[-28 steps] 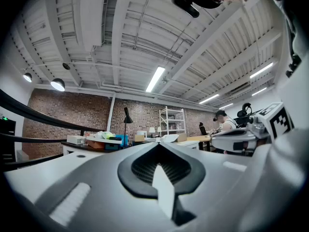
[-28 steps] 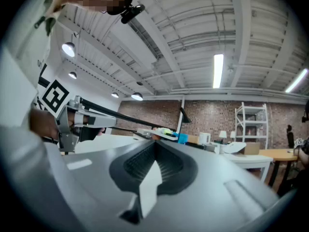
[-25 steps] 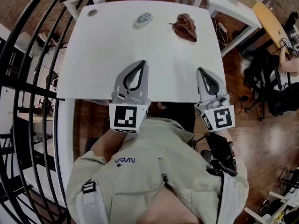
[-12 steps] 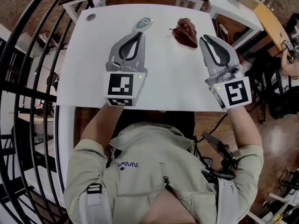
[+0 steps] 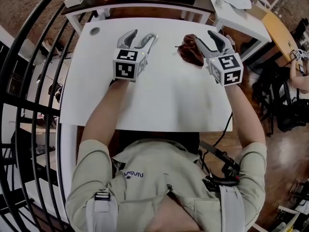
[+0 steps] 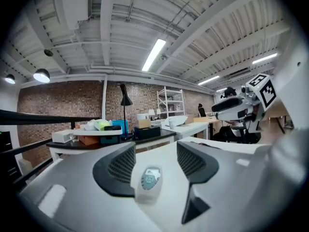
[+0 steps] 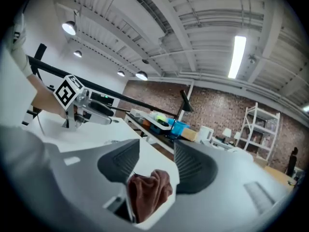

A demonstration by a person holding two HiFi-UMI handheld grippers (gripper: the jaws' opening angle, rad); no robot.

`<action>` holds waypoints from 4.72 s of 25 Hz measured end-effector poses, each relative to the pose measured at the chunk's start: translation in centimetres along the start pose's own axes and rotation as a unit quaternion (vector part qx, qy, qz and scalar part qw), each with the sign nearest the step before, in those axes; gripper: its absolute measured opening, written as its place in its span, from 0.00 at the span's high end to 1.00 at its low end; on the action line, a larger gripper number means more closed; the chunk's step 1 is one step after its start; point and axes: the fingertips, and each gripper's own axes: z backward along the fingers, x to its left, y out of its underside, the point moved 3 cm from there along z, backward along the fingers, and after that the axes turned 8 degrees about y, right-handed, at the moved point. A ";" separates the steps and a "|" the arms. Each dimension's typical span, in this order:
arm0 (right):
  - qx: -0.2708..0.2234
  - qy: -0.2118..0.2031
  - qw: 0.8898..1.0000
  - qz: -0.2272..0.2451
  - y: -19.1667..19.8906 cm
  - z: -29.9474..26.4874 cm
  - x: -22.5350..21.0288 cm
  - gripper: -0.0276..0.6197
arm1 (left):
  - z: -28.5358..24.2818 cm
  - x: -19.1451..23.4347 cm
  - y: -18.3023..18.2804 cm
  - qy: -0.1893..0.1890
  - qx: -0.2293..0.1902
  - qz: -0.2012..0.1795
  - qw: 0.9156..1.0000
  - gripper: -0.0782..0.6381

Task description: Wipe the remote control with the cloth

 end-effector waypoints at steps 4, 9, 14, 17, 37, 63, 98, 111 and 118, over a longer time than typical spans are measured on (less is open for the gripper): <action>0.038 -0.017 0.999 -0.003 2.9 -2.4 -0.4 0.59 | -3.6 1.1 4.5 0.044 0.093 0.021 0.994 0.45; 0.081 -0.056 0.995 -0.009 5.4 -4.4 -0.3 0.51 | -6.1 2.4 7.5 0.060 0.150 0.002 0.987 0.38; 0.129 -0.084 0.988 -0.022 8.2 -5.4 -0.5 0.47 | -7.1 2.9 9.2 0.080 0.174 0.039 0.981 0.36; 0.140 -0.097 0.985 -0.031 9.1 -5.6 -0.3 0.47 | -7.5 2.9 9.8 0.079 0.221 0.038 0.971 0.37; 0.242 -0.172 0.951 -0.081 15.5 -7.7 2.1 0.51 | -7.6 2.8 9.8 0.051 0.244 0.013 0.968 0.51; -0.118 -0.048 0.987 0.095 -10.4 4.4 8.6 0.76 | 4.3 -11.1 -4.5 -0.008 -0.023 -0.262 0.965 0.51; -0.180 -0.071 0.978 0.082 -11.4 8.1 7.7 0.76 | 5.3 -13.0 -8.4 0.073 -0.116 -0.149 0.979 0.51; -0.154 -0.049 0.987 -0.001 -8.2 5.7 5.9 0.76 | 6.1 -10.7 -10.6 0.110 -0.162 -0.009 0.981 0.51; -0.165 -0.183 0.952 0.182 -6.9 6.9 14.3 0.76 | 5.8 -9.7 -11.0 0.146 -0.174 0.080 0.971 0.51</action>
